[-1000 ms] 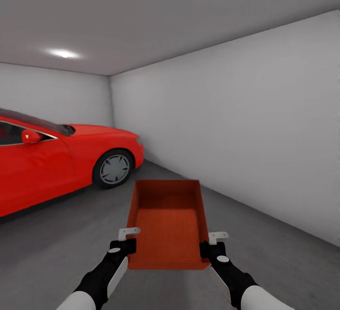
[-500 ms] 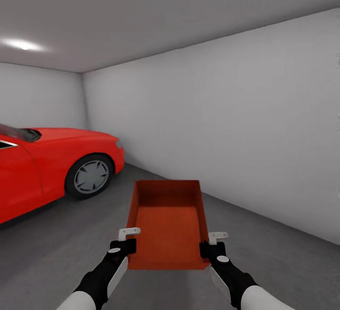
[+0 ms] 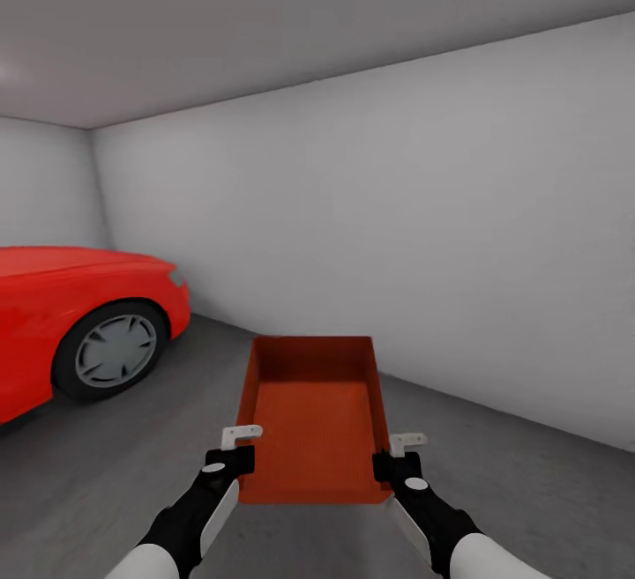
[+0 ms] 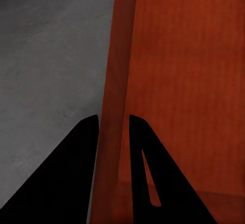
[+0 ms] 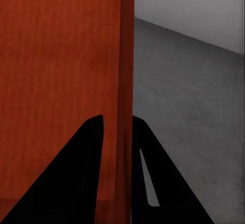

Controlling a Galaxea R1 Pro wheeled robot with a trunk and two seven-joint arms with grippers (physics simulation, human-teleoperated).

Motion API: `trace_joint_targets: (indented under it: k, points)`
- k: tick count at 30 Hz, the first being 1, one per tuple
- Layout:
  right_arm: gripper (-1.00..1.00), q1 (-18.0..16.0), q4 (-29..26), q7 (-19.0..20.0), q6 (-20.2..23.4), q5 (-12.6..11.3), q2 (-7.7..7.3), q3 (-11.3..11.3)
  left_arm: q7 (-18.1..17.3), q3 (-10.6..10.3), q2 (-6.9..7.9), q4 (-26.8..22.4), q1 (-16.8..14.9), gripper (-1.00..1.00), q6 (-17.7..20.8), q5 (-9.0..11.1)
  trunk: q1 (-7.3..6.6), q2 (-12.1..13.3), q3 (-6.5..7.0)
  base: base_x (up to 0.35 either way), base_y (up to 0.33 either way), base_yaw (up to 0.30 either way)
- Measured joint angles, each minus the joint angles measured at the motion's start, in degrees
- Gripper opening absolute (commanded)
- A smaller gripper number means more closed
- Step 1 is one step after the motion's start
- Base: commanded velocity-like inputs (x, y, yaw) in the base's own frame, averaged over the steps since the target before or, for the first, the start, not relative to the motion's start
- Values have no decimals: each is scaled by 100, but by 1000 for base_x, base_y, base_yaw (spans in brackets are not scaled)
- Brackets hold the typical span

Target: Move the two storage containers from the living room to the garage. In the garage, place one container on the floor and stack the other container on top of it (either order is fine).

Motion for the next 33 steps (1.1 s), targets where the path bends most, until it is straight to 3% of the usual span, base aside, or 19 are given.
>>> trace_joint_targets:
  k: [33]
  points:
    - [-100,-1,-2,2,-1,9,1,-5,2,-9,4,-6,1,-100,-1,9,0,0,0,319,90,-273]
